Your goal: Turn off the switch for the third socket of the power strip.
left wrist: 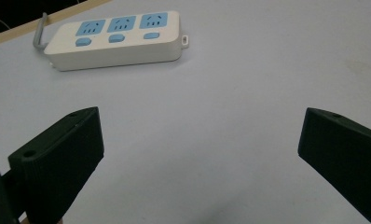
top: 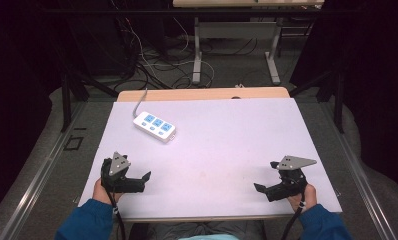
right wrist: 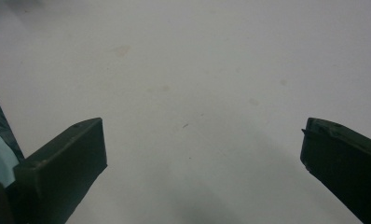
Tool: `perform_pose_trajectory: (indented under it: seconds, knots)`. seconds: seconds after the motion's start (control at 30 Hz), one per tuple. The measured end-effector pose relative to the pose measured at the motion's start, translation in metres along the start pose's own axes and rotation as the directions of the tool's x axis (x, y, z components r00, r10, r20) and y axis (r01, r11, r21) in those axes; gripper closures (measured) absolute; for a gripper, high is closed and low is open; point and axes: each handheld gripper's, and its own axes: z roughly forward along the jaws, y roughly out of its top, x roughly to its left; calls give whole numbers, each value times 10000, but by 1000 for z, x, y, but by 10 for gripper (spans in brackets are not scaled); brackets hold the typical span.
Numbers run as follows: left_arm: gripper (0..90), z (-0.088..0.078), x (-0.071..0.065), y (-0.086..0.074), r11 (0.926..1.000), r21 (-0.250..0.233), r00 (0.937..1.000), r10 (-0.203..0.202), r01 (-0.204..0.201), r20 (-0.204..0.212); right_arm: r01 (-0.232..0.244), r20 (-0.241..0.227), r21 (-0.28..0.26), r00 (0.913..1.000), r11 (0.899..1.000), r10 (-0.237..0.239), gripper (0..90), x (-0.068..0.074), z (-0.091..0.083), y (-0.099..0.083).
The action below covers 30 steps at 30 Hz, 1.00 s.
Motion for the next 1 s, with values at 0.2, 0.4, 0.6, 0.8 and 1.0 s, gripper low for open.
perform_pose_trajectory:
  seconds: [0.2,0.4,0.6,0.8,1.0]
  knots:
    - [2,2,6,4,9997,-20,9996,-230,229,-164,0,22,14,10000,10000,0,0,0,1,0]
    - [2,6,5,8,9999,-8,9998,-104,104,-193,152,22,31,9999,9999,-152,0,1,1,1]
    - [2,11,5,13,9999,108,9998,37,-35,-193,137,48,78,9999,9999,-138,0,2,2,1]
    - [2,19,7,18,9998,164,9998,96,-93,-177,143,48,42,9999,9999,-143,0,1,2,1]
    - [2,25,9,24,9997,192,9998,173,-170,-135,160,78,150,9998,9998,-161,0,0,2,1]
